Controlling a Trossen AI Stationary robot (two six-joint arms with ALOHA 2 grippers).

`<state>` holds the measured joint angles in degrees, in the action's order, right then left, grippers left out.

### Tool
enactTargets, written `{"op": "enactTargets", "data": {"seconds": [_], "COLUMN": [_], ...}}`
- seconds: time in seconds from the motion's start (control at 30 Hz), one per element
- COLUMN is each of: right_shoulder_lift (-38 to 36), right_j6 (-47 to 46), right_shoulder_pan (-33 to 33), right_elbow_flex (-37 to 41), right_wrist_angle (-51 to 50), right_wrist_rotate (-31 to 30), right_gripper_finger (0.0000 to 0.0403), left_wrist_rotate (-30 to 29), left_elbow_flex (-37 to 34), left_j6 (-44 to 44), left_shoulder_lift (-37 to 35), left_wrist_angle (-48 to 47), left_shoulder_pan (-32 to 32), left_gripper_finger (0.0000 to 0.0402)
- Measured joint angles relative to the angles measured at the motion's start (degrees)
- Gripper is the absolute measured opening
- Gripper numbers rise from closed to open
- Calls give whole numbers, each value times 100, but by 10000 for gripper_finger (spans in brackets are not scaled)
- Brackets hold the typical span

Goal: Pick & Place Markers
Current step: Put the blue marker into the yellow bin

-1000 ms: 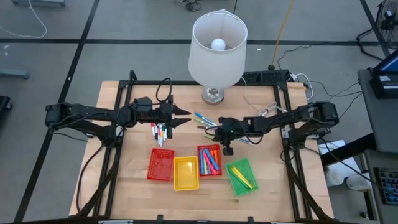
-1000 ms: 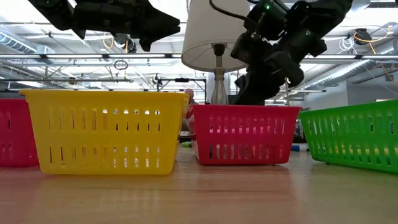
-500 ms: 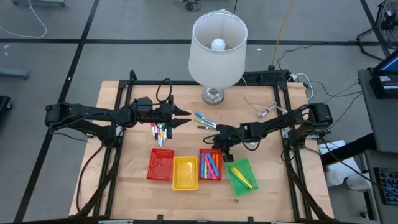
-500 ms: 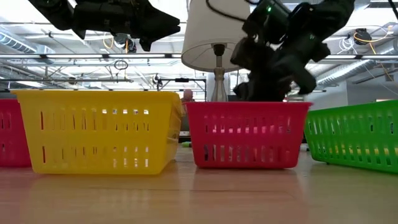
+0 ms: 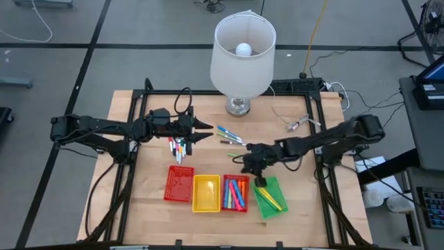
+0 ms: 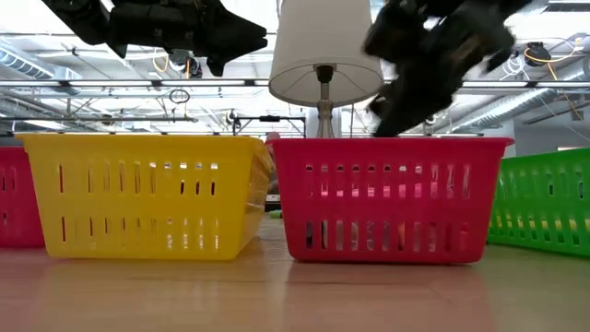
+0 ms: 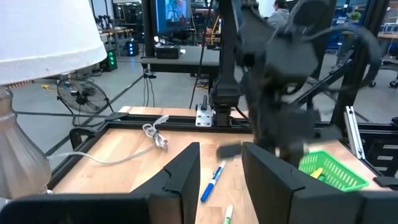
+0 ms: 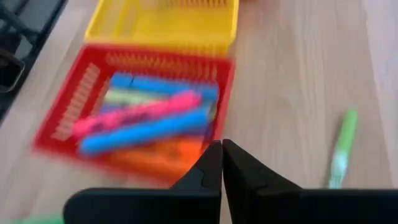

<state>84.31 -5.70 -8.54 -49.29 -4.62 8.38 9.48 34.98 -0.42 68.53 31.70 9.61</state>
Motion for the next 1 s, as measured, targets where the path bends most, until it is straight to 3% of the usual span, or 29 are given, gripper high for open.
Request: {"op": "enactTargets", "data": {"seconds": [0.17, 0.37, 0.47, 0.63, 1.0], "right_shoulder_lift": [-926, -1336, -1228, -779, -244], "right_j6": [-1670, -4529, -5333, -5808, -4577], "right_shoulder_pan": [-822, -2171, -2695, -3068, -2797], "right_elbow_flex": [-254, -252, -67, 115, 167], "right_wrist_angle": [-2239, -4347, -4319, -4004, -2123], "right_wrist_rotate": [-744, -821, -815, -661, -683], "right_gripper_finger": [0, 0, 0, 0, 0], "left_wrist_rotate": [10, 8, 33, 102, 100], "left_elbow_flex": [2, 2, 2, 2, 2], "left_j6": [23, 21, -7, -23, -16], "left_shoulder_lift": [0, 2, 2, 2, 2], "left_wrist_angle": [-24, -23, -23, -16, -10], "left_shoulder_pan": [0, 0, -4, -11, -11], "left_gripper_finger": [124, 124, 124, 124, 124]}}
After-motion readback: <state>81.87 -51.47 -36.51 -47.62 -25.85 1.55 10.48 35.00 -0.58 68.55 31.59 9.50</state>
